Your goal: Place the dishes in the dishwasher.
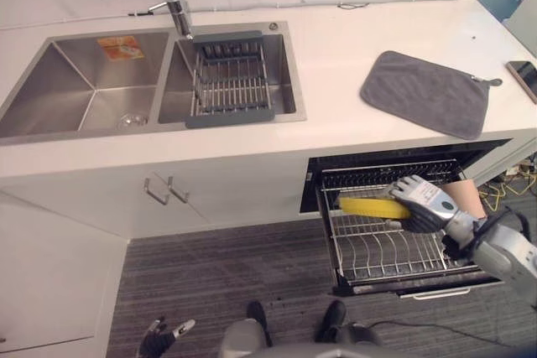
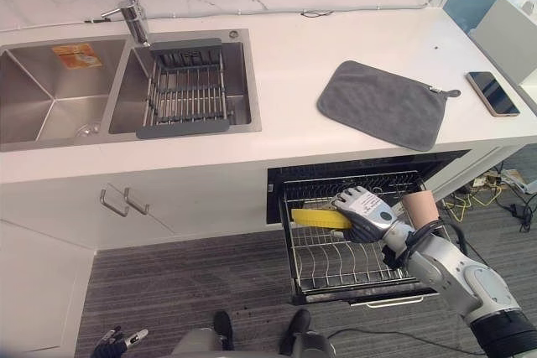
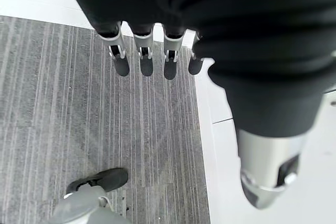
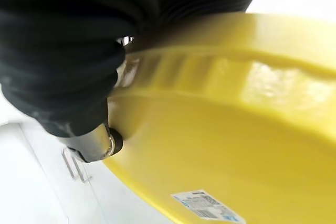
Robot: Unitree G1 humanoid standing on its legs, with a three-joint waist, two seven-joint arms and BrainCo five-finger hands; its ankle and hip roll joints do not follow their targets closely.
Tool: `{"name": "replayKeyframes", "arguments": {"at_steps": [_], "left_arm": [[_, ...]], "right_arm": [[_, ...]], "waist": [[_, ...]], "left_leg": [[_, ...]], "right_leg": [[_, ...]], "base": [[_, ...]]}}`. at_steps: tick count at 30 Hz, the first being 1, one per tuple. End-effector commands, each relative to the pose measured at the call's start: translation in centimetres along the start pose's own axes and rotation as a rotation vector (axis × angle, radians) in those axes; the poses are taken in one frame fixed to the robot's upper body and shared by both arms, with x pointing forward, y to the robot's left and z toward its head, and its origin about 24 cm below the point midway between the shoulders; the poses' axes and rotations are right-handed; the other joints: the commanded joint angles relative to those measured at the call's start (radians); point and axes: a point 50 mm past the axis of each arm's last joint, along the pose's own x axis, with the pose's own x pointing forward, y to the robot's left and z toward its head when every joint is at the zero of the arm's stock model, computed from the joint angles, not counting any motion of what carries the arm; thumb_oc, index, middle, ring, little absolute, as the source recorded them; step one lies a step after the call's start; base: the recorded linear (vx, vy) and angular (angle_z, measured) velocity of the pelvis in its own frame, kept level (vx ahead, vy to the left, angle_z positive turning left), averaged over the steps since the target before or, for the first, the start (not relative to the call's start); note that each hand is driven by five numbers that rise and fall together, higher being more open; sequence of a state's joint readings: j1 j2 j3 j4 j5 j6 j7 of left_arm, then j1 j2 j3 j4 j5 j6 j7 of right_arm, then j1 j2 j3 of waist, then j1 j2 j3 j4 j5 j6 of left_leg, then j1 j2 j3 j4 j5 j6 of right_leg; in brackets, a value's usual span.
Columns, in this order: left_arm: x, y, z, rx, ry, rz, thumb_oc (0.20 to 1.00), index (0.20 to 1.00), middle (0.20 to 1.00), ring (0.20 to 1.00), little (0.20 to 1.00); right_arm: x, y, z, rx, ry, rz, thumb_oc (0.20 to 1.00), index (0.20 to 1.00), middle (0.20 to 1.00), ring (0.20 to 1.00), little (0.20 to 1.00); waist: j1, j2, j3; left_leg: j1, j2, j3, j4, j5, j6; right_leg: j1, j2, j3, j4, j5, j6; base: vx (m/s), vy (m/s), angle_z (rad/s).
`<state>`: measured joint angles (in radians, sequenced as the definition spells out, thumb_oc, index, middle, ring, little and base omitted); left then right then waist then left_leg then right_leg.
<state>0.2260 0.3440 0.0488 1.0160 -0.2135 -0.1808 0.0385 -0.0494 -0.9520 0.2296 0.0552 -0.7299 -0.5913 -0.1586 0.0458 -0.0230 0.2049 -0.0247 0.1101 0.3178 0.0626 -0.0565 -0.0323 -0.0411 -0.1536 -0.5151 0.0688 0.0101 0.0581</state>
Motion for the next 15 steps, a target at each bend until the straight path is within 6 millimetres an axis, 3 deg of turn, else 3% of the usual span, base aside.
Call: {"name": "replayKeyframes", "arguments": {"at_steps": [1,8,15], "left_arm": [[0.2,2.2,2.2,0.047,-0.111,0.044,1.000,1.000,1.000,1.000,1.000],[0.0,2.0,4.2,0.061,-0.256,0.098,1.000,1.000,1.000,1.000,1.000],[-0.2,1.7,4.3,0.047,-0.262,0.047,1.000,1.000,1.000,1.000,1.000]], "right_arm": [[1.0,-2.3,-1.3,-0.091,0.012,-0.229,0.200,0.200,0.200,0.200,0.200],[1.4,0.7,-3.1,-0.272,0.102,-0.349,0.200,0.200,0.200,0.200,0.200],[1.4,0.9,-4.3,-0.344,0.162,-0.335,0.200,0.200,0.200,0.200,0.200]], "waist": [[0.045,0.011,-0.018],[0.084,0.024,-0.006],[0.099,0.037,0.011]], "left_leg": [[0.008,0.047,0.006,0.048,-0.070,-0.024],[0.000,0.047,-0.001,0.062,-0.083,-0.018],[-0.014,0.047,-0.002,0.084,-0.101,-0.014]], "right_leg": [[-0.027,-0.134,0.052,0.092,-0.078,0.141],[-0.036,-0.151,0.023,0.097,-0.070,0.144],[-0.056,-0.177,0.002,0.107,-0.059,0.149]], "base": [[-0.06,-0.012,0.10],[-0.02,-0.013,0.08],[-0.01,0.018,0.05]]}}
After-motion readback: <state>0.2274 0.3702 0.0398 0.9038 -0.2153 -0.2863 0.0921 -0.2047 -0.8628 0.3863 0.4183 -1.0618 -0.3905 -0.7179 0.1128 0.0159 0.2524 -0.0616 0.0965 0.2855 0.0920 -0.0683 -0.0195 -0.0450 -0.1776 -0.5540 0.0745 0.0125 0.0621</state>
